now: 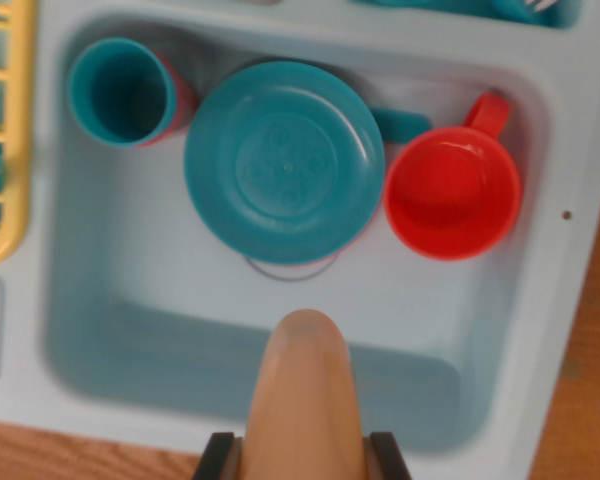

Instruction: Pick detergent from the sink

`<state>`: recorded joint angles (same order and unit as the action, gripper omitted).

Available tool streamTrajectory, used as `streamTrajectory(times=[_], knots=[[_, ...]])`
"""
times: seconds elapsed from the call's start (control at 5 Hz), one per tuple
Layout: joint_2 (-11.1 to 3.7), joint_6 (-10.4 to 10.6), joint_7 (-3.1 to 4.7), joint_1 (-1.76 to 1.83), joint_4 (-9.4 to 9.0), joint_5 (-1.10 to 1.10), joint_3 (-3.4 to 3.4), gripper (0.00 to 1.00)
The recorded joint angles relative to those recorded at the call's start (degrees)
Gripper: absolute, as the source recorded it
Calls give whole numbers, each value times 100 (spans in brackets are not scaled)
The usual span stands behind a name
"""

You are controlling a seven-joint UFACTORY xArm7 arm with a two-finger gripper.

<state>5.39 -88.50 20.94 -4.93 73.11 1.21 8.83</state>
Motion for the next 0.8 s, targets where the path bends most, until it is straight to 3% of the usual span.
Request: streamTrajectory(times=[0.8], knots=[[68,-220,-7,2,153,10,-2,100]])
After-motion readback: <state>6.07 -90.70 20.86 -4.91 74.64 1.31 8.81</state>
